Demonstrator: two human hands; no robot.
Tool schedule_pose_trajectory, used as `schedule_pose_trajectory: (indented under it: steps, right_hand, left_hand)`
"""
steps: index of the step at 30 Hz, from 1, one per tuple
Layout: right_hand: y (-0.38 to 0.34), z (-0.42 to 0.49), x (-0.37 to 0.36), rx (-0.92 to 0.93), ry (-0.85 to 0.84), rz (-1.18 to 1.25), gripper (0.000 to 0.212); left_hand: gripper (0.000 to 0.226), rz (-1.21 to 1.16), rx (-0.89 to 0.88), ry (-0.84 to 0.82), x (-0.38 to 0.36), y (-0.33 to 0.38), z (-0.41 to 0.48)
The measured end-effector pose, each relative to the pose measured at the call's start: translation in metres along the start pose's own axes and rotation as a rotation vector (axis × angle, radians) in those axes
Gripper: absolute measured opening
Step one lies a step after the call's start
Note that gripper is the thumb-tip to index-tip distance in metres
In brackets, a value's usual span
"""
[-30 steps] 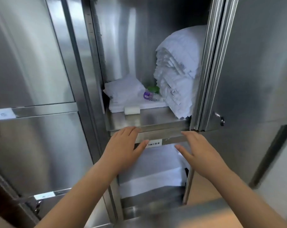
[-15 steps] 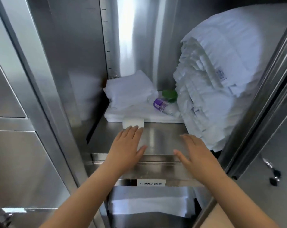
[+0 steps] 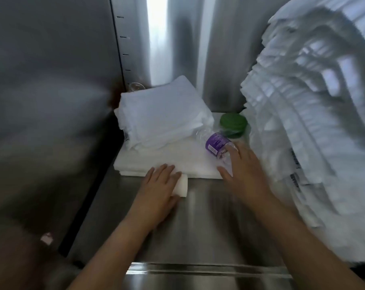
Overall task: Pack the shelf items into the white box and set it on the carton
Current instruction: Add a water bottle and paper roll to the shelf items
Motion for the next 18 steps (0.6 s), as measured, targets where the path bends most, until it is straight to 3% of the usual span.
schedule_pose_trajectory:
  steps: [10,18]
  right_hand:
    - [0.025,0.029,-0.026,-0.065,-0.056,-0.074,0.073]
    - [0.011,-0.005,-0.016,-0.081,-0.032,-0.031,0.070]
  left_hand:
    - [0.065,-0.017,-0.050,0.040,-0.002,-0.003,0.015]
    - [0.060,0.012,-0.033,0.095,0.010,0.008,-0.011]
Point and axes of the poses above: each hand's wrist, its own z-axis towards the middle knuckle, its own x-axis out of the back of the hand, y = z × x, the point moved 5 cm from there along z, towards the middle knuckle, and after that the axes turned 13 degrees about x, right-handed, at the moved point
